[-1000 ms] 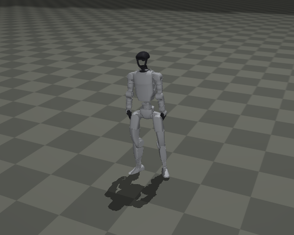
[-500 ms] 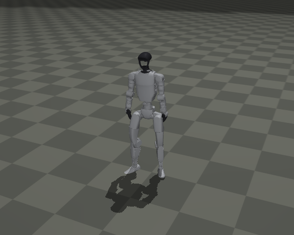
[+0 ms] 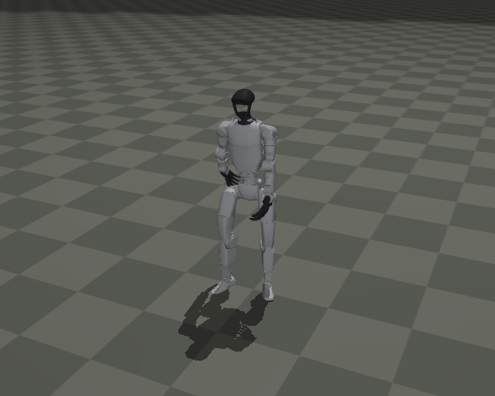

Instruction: In place motions

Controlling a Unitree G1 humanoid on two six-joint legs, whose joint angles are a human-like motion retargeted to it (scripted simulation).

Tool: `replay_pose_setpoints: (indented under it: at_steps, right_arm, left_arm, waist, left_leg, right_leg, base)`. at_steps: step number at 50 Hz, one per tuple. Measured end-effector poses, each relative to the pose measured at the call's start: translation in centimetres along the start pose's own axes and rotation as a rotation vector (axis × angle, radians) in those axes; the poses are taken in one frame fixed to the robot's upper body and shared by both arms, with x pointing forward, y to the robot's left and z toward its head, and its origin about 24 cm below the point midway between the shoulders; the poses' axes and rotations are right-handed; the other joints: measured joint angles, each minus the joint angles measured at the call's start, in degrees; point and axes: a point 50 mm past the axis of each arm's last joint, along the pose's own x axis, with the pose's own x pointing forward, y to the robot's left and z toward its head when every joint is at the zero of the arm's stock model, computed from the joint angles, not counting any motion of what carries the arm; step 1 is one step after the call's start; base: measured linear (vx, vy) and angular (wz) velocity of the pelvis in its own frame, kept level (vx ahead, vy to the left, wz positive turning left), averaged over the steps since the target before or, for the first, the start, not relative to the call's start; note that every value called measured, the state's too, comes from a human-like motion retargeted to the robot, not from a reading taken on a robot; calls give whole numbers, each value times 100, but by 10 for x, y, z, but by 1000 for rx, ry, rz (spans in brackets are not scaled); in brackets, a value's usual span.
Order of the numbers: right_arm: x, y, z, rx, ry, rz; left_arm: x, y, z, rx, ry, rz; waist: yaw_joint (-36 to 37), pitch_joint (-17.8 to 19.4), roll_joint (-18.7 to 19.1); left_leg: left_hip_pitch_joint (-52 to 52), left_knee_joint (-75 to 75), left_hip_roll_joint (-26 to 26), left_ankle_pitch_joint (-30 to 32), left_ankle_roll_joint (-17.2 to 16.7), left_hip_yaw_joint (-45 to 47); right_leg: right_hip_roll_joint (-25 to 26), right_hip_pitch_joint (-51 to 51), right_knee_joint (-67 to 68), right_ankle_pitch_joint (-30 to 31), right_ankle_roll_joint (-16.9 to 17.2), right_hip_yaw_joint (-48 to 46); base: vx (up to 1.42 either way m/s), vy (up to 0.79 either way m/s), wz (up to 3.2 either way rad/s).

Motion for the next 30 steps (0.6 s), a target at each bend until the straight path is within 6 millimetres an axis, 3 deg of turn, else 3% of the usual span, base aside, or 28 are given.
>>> replay_pose_setpoints:
  at_steps: [3, 5, 7, 10, 12, 16, 18, 20, 23, 25, 27, 30]
  right_arm:
    - [-14, 5, 40, -62, -111, -32]
    - [-31, 12, 78, -162, -211, -39]
    - [-58, 25, 123, -298, -364, -36]
    - [-115, 58, 192, -498, -654, -29]
    - [-159, 89, 229, -627, -866, 11]
    - [-246, 145, 264, -817, -1211, 134]
    - [-281, 165, 269, -894, -1343, 166]
    - [-303, 176, 270, -963, -1430, 153]
    - [-302, 175, 270, -1000, -1459, 52]
    - [-284, 165, 268, -981, -1433, -22]
    - [-250, 143, 263, -917, -1347, -80]
    - [-171, 101, 236, -756, -1088, -125]
  left_arm:
    - [-3, 12, -41, -31, 68, 131]
    - [-8, 12, -91, -100, 211, 191]
    - [-20, 0, -155, -212, 420, 168]
    - [-52, -37, -241, -442, 712, 45]
    - [-75, -66, -283, -627, 829, -25]
    - [-110, -122, -334, -987, 953, -48]
    - [-115, -139, -343, -1133, 943, 4]
    - [-110, -145, -342, -1247, 884, 59]
    - [-98, -128, -328, -1319, 792, 98]
    - [-82, -101, -306, -1258, 711, 131]
    - [-61, -65, -268, -1077, 612, 141]
    - [-32, -21, -183, -704, 477, 61]
  waist:
    - [-88, -22, 117]
    - [-126, -47, 162]
    - [-87, -65, 153]
    - [49, -40, 140]
    - [136, -12, 134]
    - [272, 0, 74]
    - [266, 31, 41]
    - [246, 27, 21]
    - [228, -62, -24]
    - [169, -99, -65]
    - [162, -106, -112]
    - [243, -136, -186]
  left_leg:
    - [-22, 14, 45, 26, -28, -142]
    - [12, 6, 65, 33, -54, -179]
    - [111, -8, 85, 19, -93, -115]
    - [293, -29, 139, -18, -153, 92]
    - [374, -32, 202, -44, -198, 247]
    - [494, -43, 318, -57, -259, 472]
    - [542, -45, 362, -43, -280, 492]
    - [550, -36, 414, -20, -304, 482]
    - [495, 4, 471, 24, -319, 430]
    - [430, 46, 483, 64, -317, 278]
    - [372, 75, 464, 102, -316, 103]
    - [291, 96, 431, 157, -317, -147]
  right_leg:
    - [62, 107, -122, 36, -12, -184]
    - [105, 168, -196, 66, -9, -257]
    - [149, 219, -260, 85, -34, -236]
    - [233, 248, -313, 111, -100, -92]
    - [271, 186, -266, 107, -136, 35]
    - [342, 97, -175, 83, -180, 217]
    - [386, 135, -195, 83, -198, 217]
    - [416, 162, -214, 73, -199, 194]
    - [446, 196, -227, 22, -192, 152]
    - [447, 274, -258, -18, -199, 29]
    - [444, 385, -306, -56, -215, -154]
    - [451, 565, -396, -108, -222, -435]
  base:
    - [-1, -8, 41]
    - [4, -11, 20]
    - [8, -13, -13]
    - [11, -13, -46]
    - [6, -11, -55]
    - [4, -16, -39]
    - [2, -16, -3]
    - [2, -18, 8]
    - [5, -16, 21]
    - [4, -14, 61]
    - [-1, -9, 73]
    - [-4, -6, 70]
